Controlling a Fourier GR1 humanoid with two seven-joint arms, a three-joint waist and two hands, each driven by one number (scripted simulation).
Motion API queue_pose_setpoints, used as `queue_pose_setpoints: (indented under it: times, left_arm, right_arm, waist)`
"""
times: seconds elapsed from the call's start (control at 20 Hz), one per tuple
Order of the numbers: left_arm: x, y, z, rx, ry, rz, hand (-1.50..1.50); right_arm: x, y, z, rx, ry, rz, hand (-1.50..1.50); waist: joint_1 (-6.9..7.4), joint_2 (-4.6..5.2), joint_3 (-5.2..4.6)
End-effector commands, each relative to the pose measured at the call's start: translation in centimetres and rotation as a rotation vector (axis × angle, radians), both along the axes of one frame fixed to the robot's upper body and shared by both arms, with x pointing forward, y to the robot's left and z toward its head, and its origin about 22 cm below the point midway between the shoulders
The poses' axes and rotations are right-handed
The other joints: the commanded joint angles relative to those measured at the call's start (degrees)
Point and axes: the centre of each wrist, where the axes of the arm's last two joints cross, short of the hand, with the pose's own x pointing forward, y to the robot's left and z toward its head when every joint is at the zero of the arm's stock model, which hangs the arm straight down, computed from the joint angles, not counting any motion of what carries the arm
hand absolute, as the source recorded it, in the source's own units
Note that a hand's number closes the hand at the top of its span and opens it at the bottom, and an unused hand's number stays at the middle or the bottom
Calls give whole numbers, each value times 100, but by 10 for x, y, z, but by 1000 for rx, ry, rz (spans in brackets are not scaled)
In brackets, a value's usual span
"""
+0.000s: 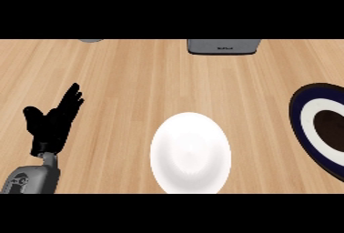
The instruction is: Pick the squash from the plate and place it in the plate
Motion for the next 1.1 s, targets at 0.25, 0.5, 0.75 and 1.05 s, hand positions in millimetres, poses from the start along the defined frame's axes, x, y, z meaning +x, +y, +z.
queue_pose_setpoints:
  times: [0.25,0.5,0.75,1.05]
  left_arm:
    - [-6,13,3,6,-23,-9,0]
    - [-3,-8,-13,-1,-3,-25,0]
    - [1,9,4,2,-16,-6,0]
    - [0,-15,-8,-15,-3,3,0]
  right_arm:
    - [20,-60,-50,-71,191,-1,150]
    - [26,-70,-69,109,333,89,-150]
    - [35,-77,-84,102,195,187,-150]
    - [29,-85,-77,174,-154,268,-150]
  waist:
    - [114,24,5]
    - [83,28,3]
    - [89,20,7]
    - [-2,-4,6]
